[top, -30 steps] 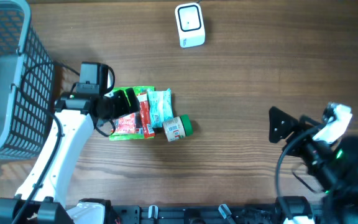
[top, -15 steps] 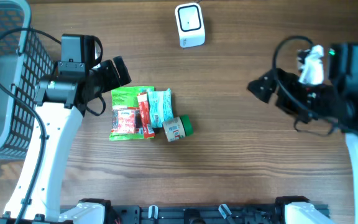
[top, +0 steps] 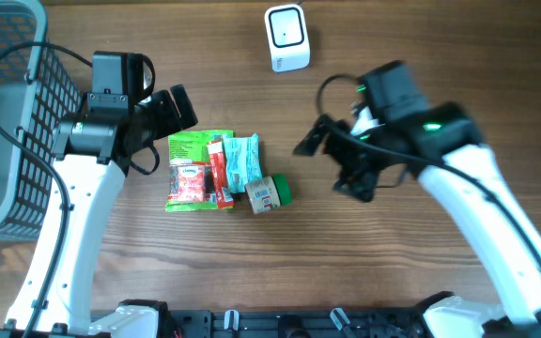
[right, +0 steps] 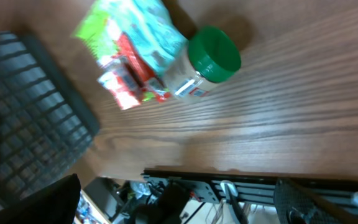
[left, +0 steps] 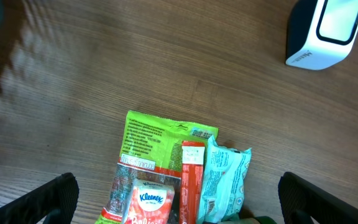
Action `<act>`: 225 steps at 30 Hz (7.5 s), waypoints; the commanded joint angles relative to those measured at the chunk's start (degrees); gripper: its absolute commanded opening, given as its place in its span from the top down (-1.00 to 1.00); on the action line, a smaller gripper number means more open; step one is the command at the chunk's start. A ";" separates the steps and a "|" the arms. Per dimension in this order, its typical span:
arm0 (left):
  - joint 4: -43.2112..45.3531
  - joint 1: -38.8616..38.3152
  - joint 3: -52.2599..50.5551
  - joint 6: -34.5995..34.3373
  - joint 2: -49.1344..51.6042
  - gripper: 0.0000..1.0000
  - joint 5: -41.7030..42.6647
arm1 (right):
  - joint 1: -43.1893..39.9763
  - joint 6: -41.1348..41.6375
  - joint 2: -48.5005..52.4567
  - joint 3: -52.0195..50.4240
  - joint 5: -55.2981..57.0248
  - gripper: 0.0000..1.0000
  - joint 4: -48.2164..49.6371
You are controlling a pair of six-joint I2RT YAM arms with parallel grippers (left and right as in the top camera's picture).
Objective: Scan the item barcode
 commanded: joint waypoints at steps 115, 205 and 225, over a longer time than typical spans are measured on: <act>-0.07 0.35 0.46 0.70 -0.26 -1.00 -0.76 | 14.67 32.41 25.35 -7.56 23.12 -0.34 22.77; -0.09 0.35 0.46 0.70 -0.26 -1.00 -0.74 | -1.44 -46.21 36.35 14.97 9.49 -0.99 -2.62; -0.07 0.35 0.46 0.70 -0.26 -1.00 -0.76 | 1.97 -43.85 38.60 14.95 17.05 -0.89 -0.02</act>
